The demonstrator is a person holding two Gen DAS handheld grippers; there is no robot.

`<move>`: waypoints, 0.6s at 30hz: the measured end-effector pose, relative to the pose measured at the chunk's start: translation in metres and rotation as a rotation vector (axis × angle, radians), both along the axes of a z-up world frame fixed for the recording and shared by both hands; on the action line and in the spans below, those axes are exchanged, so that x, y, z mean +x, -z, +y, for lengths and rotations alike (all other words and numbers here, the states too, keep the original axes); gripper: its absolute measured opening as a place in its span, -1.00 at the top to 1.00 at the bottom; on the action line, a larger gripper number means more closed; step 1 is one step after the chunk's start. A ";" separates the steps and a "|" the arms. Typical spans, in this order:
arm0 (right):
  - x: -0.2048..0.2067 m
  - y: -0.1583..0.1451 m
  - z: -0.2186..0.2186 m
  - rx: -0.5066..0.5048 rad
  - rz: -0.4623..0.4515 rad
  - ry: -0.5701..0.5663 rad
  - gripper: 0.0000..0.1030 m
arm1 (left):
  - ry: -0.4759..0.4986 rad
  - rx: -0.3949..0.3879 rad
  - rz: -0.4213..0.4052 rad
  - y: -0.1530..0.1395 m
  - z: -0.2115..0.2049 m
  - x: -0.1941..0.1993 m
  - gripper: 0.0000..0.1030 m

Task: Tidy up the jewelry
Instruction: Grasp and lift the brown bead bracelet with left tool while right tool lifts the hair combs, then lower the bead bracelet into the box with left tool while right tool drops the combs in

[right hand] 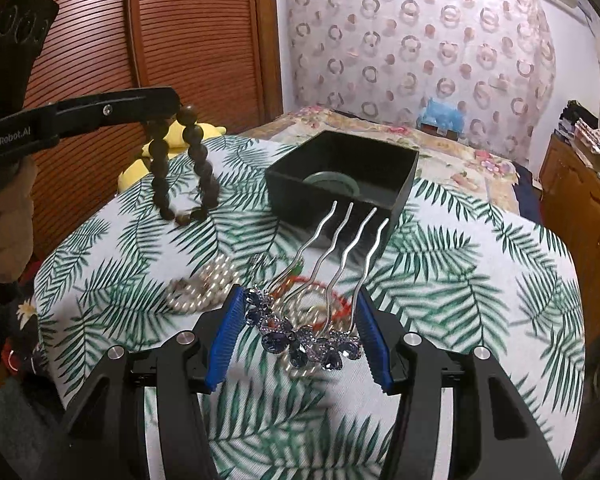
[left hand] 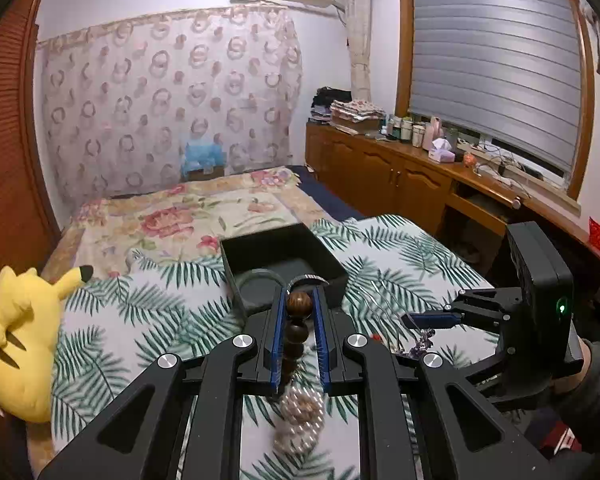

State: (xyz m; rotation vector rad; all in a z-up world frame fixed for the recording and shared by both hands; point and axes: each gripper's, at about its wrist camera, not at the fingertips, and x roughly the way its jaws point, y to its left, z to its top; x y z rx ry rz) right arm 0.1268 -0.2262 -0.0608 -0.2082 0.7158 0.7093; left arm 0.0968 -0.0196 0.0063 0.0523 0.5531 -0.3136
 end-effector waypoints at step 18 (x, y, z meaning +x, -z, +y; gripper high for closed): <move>0.105 -0.028 0.023 0.009 0.008 -0.035 -0.12 | -0.016 -0.013 -0.011 -0.036 0.012 0.075 0.76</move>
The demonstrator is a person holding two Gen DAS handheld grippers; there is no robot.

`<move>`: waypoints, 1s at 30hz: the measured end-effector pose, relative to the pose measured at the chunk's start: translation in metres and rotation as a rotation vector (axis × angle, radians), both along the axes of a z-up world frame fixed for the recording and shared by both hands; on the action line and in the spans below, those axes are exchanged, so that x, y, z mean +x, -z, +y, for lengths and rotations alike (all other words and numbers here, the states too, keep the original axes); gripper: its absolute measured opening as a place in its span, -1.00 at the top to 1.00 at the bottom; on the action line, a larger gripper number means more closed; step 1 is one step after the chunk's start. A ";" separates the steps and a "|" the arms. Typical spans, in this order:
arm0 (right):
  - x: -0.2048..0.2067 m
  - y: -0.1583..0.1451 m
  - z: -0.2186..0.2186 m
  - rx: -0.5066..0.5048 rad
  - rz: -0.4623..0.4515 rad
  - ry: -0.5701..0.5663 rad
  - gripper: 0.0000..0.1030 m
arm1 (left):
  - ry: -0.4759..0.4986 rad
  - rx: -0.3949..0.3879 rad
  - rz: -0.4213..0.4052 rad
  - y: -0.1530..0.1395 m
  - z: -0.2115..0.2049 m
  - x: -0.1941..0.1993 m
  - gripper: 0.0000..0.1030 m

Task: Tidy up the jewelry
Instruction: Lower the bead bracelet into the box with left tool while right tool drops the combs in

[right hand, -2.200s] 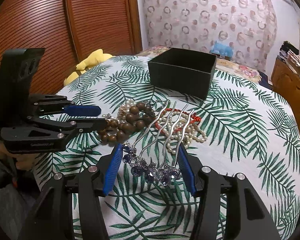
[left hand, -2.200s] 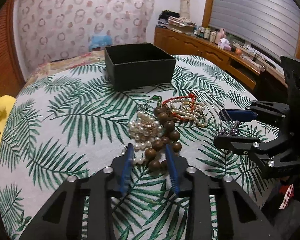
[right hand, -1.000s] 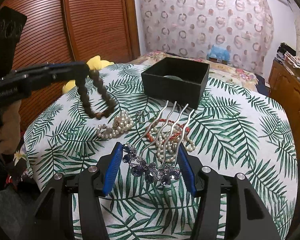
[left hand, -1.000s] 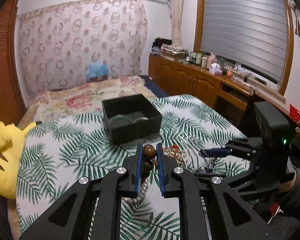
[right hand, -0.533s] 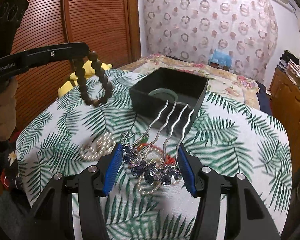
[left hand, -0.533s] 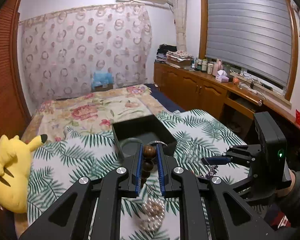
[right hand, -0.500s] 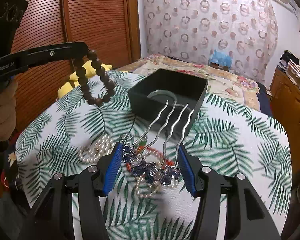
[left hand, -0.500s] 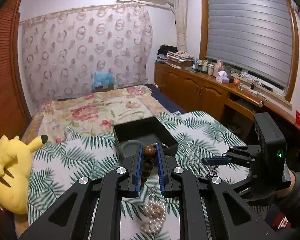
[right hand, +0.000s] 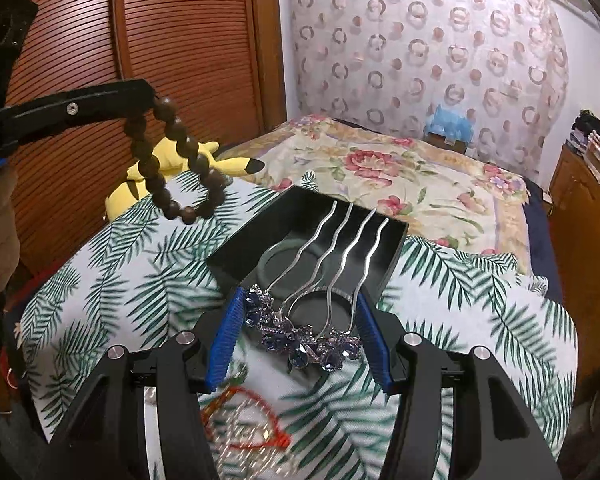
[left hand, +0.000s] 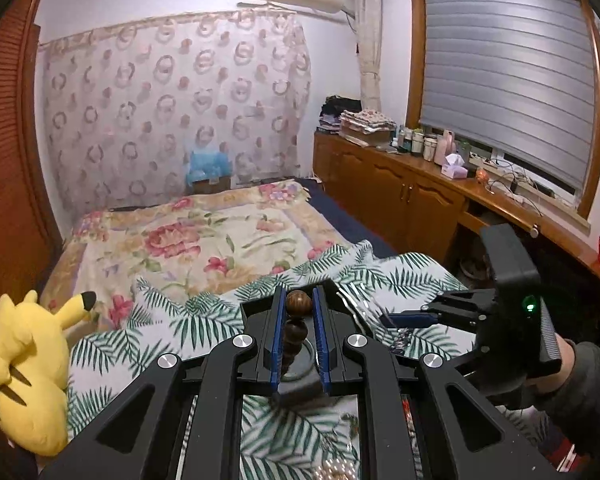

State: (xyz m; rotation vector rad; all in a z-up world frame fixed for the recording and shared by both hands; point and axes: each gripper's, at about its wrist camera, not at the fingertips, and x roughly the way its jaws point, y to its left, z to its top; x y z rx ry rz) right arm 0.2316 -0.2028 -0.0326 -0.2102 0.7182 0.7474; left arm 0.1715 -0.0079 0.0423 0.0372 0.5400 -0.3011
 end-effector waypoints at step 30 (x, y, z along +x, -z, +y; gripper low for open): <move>0.040 0.013 0.005 -0.015 0.028 0.023 -0.19 | 0.045 0.021 0.128 0.038 -0.009 0.076 0.76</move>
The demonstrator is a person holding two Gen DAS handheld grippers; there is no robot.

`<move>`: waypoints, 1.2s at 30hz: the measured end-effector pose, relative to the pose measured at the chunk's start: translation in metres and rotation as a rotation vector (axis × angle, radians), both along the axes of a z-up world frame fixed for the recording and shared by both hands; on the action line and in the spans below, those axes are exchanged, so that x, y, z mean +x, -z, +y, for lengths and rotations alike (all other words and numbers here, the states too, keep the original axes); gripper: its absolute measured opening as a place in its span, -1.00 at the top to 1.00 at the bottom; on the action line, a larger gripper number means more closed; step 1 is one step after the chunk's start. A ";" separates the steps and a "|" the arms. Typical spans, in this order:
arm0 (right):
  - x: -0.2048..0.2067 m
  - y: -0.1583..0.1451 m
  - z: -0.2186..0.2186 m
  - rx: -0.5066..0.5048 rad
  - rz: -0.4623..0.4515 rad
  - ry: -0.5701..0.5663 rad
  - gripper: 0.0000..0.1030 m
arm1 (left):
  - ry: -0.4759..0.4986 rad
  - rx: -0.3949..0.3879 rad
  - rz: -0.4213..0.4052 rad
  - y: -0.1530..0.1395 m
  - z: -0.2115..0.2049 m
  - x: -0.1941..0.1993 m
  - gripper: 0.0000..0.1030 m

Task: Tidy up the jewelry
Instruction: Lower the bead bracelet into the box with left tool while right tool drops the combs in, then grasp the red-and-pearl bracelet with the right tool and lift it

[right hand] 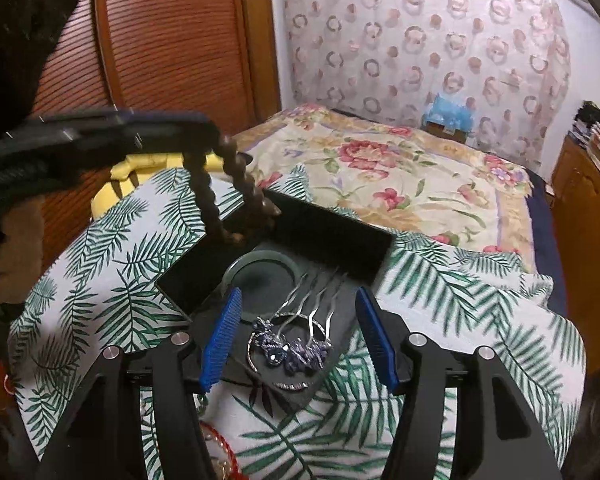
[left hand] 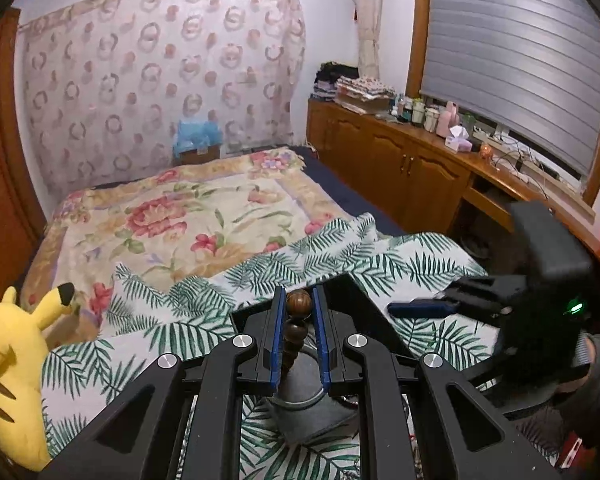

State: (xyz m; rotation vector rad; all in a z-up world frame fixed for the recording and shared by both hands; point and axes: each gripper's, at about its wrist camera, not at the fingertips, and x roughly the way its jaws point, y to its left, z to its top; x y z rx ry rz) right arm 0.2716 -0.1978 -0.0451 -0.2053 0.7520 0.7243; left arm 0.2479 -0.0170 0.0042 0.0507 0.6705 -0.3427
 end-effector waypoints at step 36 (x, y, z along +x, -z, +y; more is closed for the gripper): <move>-0.091 0.058 -0.033 -0.016 0.193 0.040 0.04 | -0.081 0.045 0.183 0.082 0.029 -0.102 0.20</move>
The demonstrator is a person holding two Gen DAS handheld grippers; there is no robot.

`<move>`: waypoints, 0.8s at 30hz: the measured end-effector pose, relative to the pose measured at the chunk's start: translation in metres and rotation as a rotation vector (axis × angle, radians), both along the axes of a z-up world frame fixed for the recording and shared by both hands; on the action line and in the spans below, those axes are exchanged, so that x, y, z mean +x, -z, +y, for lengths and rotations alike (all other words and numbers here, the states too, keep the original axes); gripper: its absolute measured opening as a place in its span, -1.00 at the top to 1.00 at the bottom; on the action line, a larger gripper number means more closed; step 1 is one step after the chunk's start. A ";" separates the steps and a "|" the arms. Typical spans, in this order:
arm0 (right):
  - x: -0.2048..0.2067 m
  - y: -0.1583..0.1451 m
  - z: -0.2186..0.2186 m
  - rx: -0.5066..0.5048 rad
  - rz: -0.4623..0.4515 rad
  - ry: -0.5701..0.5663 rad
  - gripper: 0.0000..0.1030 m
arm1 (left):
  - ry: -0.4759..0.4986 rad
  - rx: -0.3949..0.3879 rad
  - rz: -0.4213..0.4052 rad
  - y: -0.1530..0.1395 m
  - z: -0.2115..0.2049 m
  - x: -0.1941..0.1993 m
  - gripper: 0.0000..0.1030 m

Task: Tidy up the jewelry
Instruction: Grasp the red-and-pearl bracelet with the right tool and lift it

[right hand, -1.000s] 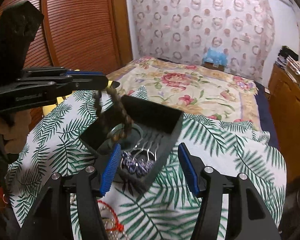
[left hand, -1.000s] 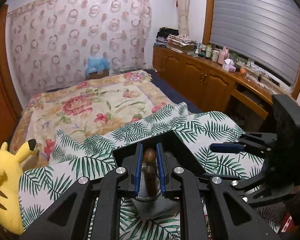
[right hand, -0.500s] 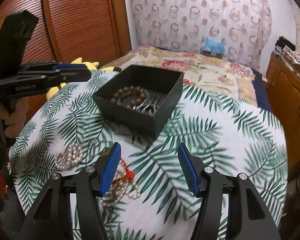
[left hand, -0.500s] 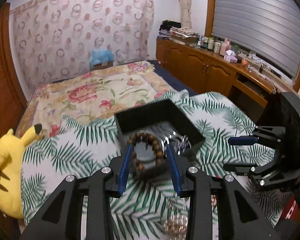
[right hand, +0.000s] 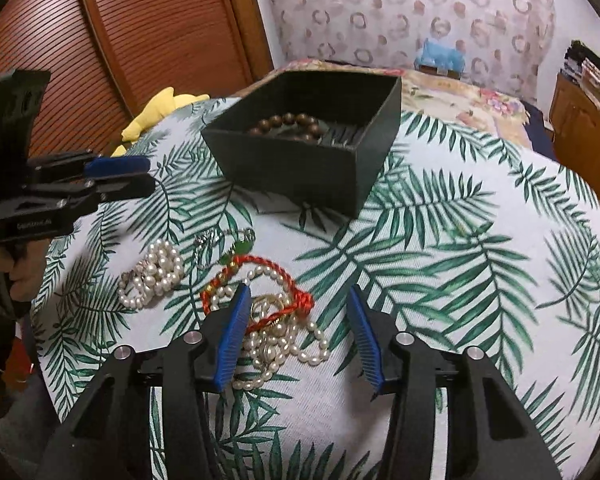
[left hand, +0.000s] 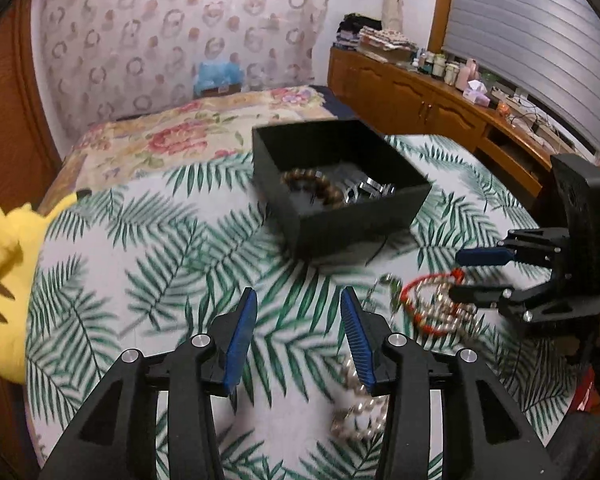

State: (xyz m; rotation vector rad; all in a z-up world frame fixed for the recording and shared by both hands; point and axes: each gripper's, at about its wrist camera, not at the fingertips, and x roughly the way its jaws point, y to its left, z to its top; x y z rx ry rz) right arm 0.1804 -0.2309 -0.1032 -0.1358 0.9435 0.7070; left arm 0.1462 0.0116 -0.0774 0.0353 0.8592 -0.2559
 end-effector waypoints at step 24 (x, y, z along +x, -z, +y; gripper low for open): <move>-0.021 -0.032 -0.005 0.065 -0.101 0.048 0.76 | 0.024 -0.030 0.024 0.019 -0.001 -0.042 0.07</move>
